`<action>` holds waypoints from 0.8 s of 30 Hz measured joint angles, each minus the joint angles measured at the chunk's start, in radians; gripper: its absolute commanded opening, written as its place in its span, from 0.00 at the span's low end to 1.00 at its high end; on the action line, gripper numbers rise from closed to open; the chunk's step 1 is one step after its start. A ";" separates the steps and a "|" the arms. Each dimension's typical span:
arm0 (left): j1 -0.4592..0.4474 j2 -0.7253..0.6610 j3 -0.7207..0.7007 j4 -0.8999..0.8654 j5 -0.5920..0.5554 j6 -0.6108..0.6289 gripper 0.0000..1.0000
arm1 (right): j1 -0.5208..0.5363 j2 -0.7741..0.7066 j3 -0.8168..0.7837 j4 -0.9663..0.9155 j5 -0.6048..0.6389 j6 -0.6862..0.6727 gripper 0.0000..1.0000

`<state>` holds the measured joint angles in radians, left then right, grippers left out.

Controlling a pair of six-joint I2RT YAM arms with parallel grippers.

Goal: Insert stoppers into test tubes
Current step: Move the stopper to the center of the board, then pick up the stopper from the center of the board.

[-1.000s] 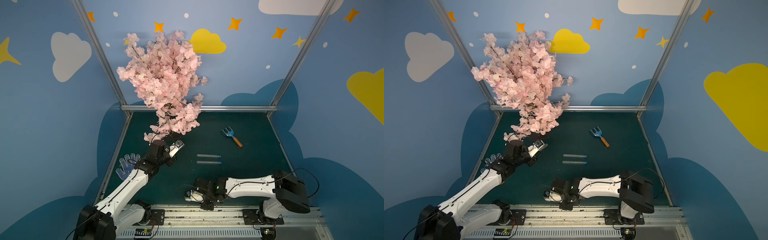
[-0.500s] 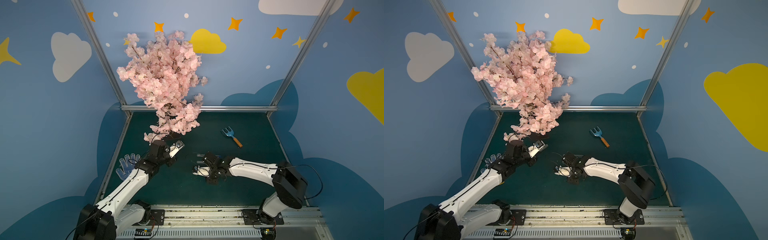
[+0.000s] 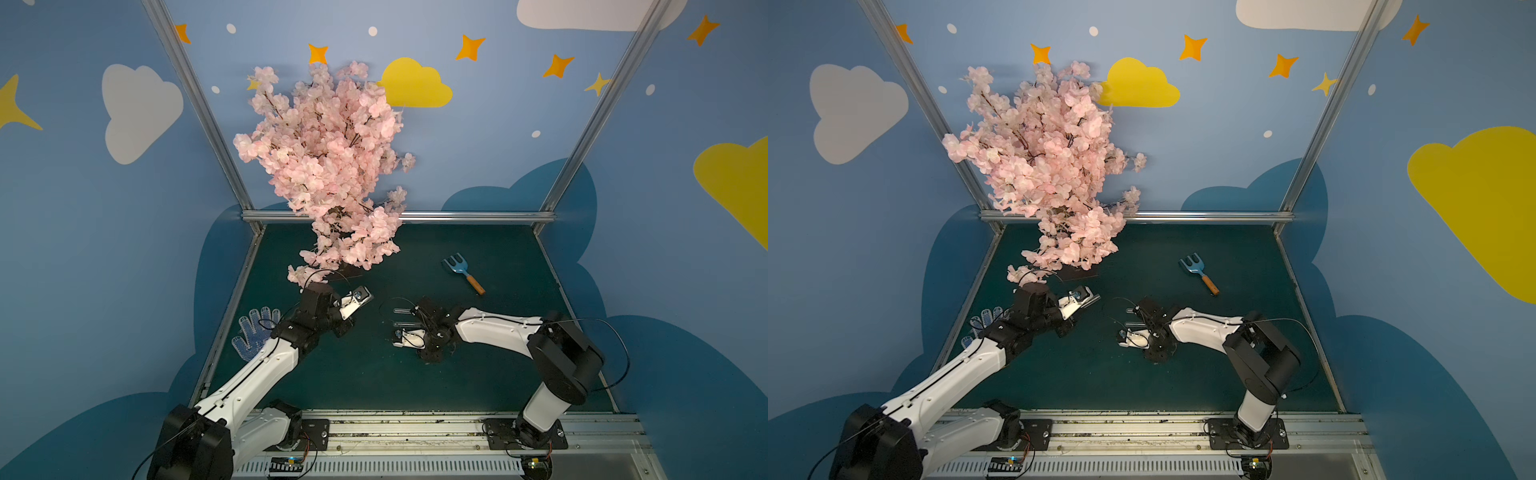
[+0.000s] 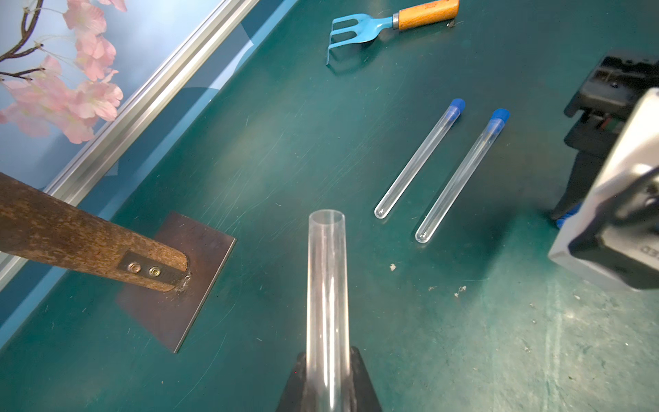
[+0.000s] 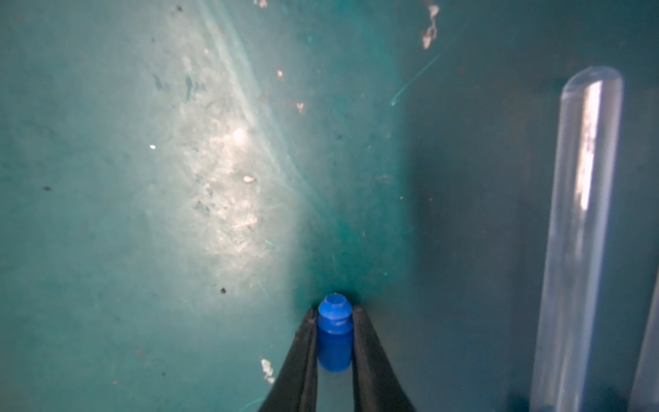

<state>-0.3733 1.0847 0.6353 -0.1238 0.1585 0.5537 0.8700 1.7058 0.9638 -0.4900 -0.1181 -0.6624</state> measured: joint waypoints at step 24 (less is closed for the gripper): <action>0.000 0.009 0.000 0.005 0.002 0.004 0.02 | -0.037 -0.021 -0.039 0.029 -0.072 -0.048 0.25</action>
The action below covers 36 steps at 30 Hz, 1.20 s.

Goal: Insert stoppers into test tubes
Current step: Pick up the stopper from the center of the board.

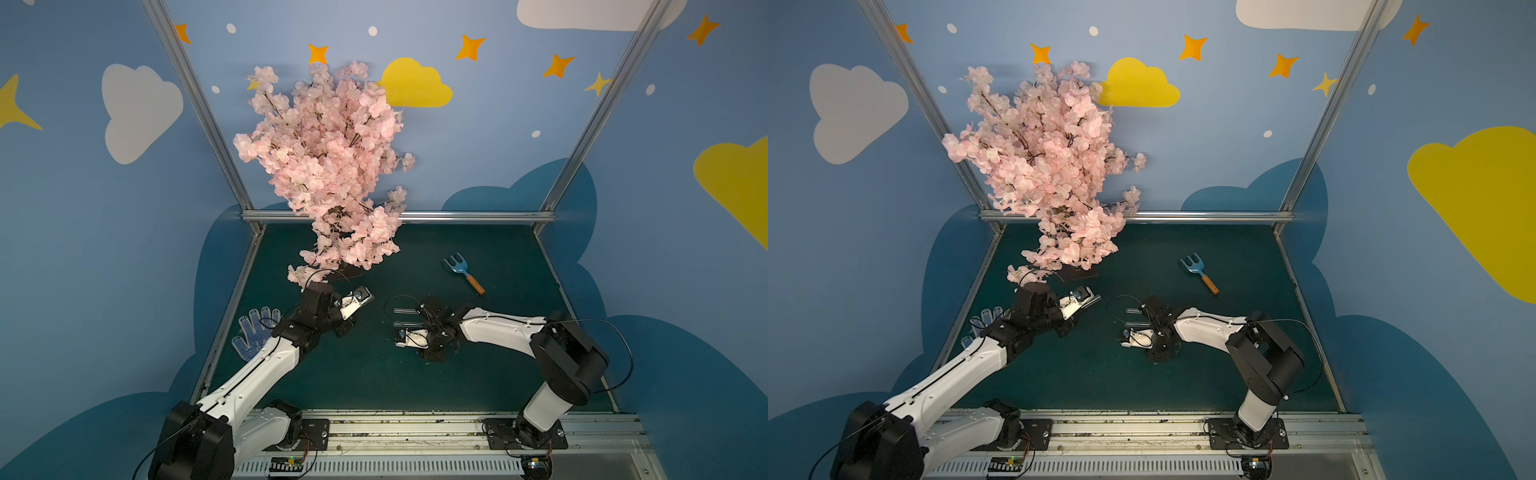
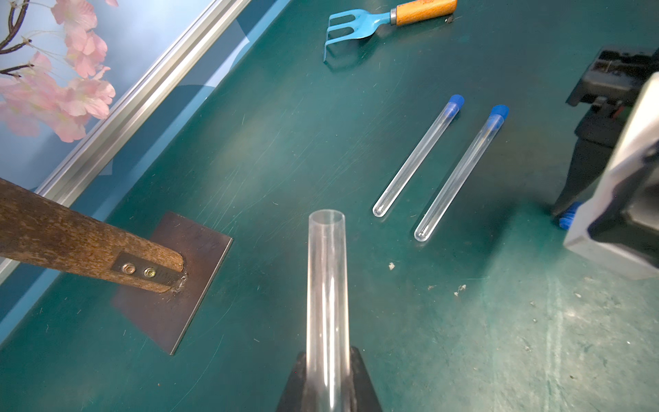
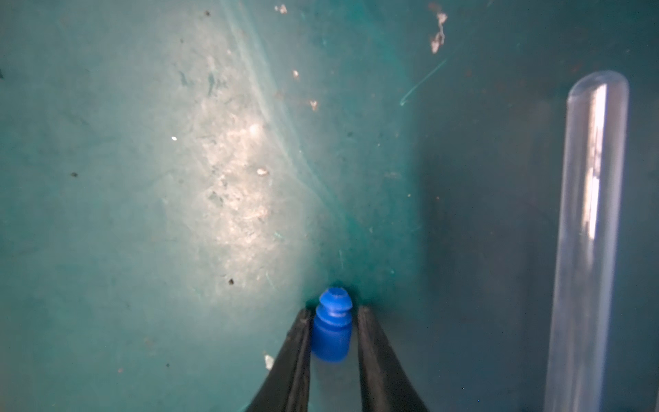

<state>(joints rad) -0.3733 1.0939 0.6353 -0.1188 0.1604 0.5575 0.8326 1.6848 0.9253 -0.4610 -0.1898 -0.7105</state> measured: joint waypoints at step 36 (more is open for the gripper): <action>0.000 0.000 -0.001 0.002 0.014 0.018 0.02 | -0.012 -0.001 0.000 -0.009 -0.021 -0.003 0.05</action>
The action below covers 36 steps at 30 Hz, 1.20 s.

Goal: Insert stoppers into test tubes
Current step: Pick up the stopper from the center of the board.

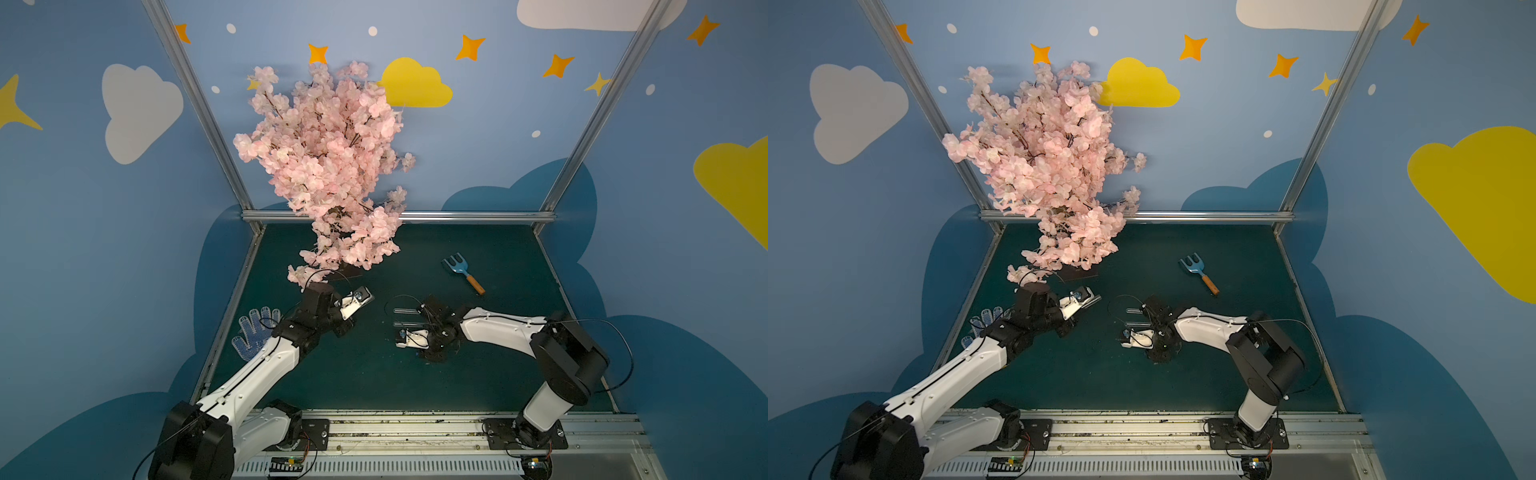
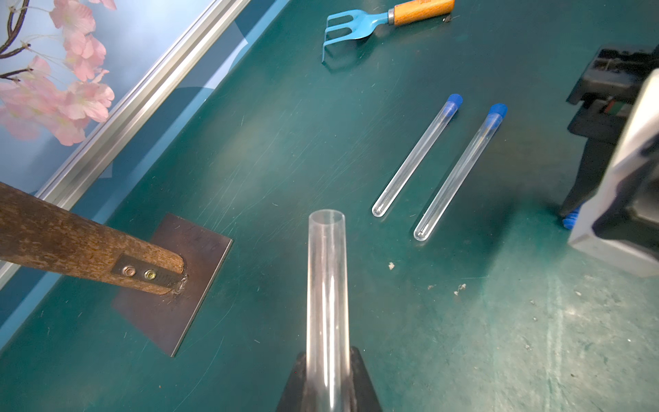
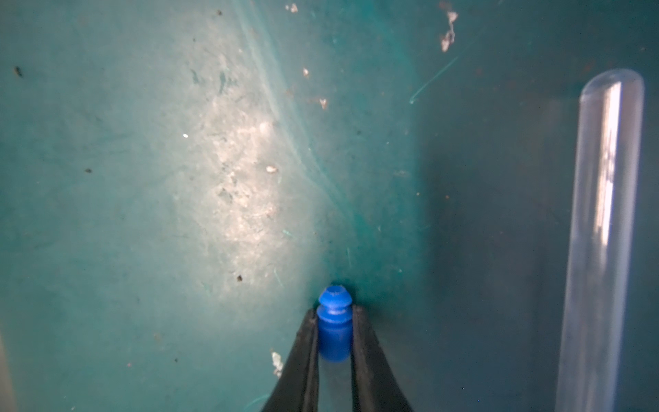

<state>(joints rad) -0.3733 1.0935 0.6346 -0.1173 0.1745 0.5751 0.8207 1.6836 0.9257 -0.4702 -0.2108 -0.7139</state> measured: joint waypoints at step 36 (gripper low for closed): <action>-0.252 -0.067 -0.139 0.229 0.199 0.601 0.02 | -0.072 -0.276 0.160 -0.248 -0.290 0.187 0.00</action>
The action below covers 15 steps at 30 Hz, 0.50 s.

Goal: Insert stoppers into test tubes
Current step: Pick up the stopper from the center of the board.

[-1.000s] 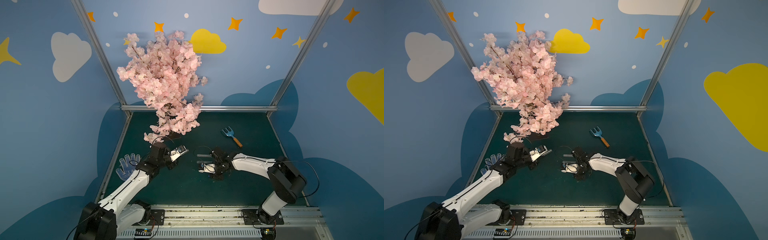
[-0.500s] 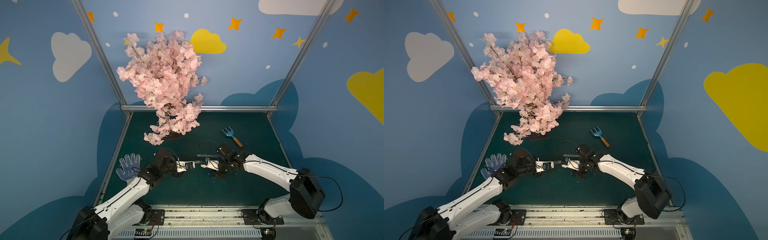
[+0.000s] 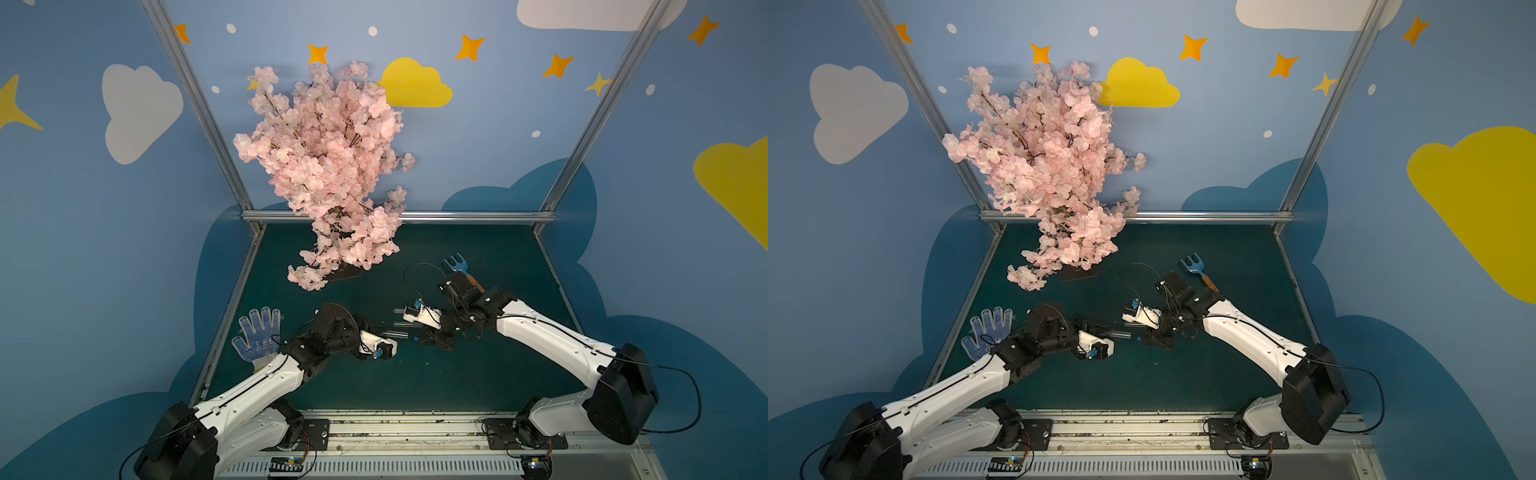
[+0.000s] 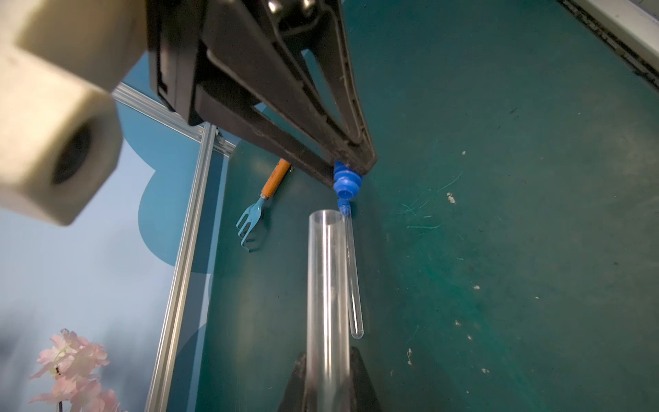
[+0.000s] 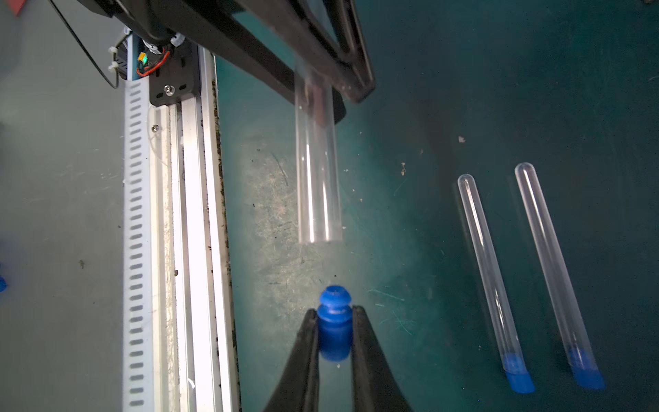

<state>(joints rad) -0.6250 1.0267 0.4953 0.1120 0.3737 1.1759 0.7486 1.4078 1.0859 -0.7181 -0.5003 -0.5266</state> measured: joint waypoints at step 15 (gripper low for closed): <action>-0.013 0.039 0.000 0.024 0.000 0.036 0.02 | -0.001 0.003 0.032 -0.034 -0.026 -0.010 0.00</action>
<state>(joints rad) -0.6376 1.0660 0.4957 0.1364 0.3740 1.2121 0.7479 1.4105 1.1183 -0.7517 -0.5266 -0.5369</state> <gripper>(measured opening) 0.152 0.157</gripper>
